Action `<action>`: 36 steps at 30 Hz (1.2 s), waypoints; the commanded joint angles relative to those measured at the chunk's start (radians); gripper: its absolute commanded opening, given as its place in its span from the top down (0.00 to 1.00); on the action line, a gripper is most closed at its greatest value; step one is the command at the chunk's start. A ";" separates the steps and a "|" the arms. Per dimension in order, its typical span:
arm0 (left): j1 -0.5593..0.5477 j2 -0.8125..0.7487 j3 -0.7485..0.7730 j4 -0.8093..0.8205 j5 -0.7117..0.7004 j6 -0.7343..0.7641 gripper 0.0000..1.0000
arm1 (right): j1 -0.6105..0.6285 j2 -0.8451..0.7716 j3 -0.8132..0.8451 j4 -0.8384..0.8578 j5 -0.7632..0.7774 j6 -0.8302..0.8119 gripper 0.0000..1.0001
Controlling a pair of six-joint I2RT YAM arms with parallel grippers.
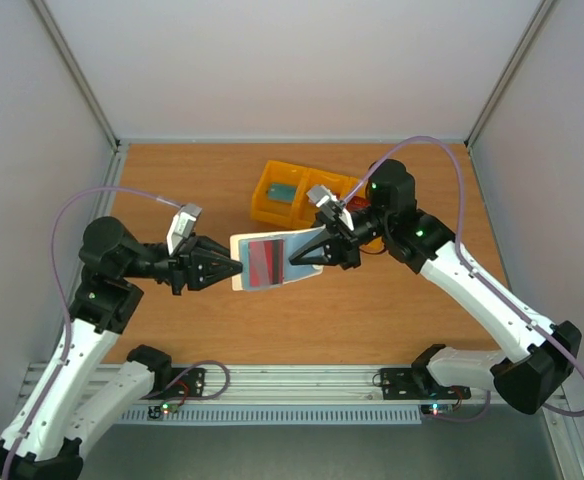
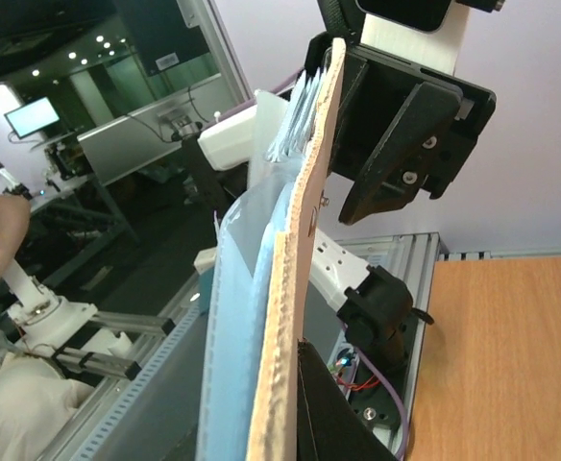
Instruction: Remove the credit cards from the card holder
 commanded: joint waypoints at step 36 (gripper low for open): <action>-0.017 -0.018 0.025 -0.102 -0.103 0.163 0.83 | 0.023 -0.031 0.052 -0.028 0.018 0.013 0.99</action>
